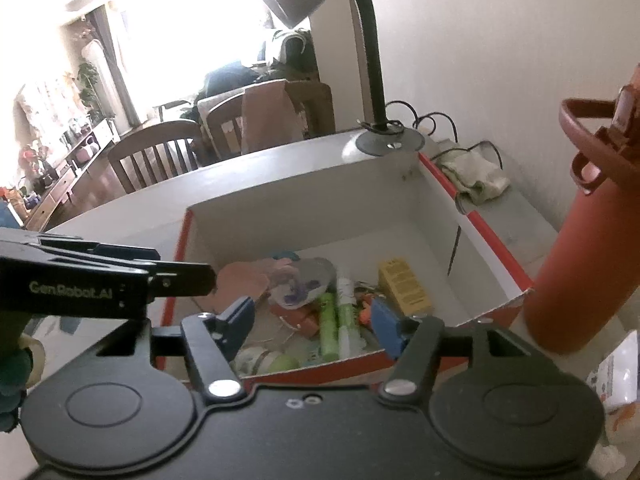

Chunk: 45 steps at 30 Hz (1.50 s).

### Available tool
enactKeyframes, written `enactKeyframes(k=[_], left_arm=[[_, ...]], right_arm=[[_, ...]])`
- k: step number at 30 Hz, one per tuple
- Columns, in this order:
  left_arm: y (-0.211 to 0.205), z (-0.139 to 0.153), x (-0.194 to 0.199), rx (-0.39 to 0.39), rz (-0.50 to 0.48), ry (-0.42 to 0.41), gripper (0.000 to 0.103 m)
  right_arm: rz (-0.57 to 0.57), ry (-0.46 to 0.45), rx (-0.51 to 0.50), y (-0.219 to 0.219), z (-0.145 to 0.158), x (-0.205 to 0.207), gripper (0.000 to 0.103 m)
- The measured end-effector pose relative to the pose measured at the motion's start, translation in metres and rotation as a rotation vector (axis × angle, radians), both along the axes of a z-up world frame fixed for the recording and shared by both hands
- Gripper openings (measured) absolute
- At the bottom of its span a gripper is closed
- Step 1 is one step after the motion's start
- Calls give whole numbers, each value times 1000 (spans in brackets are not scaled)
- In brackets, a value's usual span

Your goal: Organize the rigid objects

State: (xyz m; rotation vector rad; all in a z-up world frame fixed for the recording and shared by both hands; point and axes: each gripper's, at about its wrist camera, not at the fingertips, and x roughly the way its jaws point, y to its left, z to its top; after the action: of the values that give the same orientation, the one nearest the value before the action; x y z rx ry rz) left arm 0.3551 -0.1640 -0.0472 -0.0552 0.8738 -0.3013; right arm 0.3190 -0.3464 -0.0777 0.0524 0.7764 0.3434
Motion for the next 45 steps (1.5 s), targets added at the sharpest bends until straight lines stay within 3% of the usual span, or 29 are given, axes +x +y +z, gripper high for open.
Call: enactKeyframes(k=[2,4,17,20,22,45], left_arm=[[5,4,-9,-6,7,-8,67],[10,7,-17,-13,14,-18,77],[43,24,-65,-33,54,-62,86],[48,26,-74,-40,56,-80,95],[52,27,-79,-46,60,-91,103],[71,32,-124,-29,44,-152,103]], right_arm=[[4,-9,0,2,4,-7,70],[8,-20,-1,4,7,-14,73],[14,-69,38,9,25,-56,98],[16,-85,51,12,30,-65,101],[15,-95,59,13,33,-70,102],[14,-125,78,36,46,-99,102]])
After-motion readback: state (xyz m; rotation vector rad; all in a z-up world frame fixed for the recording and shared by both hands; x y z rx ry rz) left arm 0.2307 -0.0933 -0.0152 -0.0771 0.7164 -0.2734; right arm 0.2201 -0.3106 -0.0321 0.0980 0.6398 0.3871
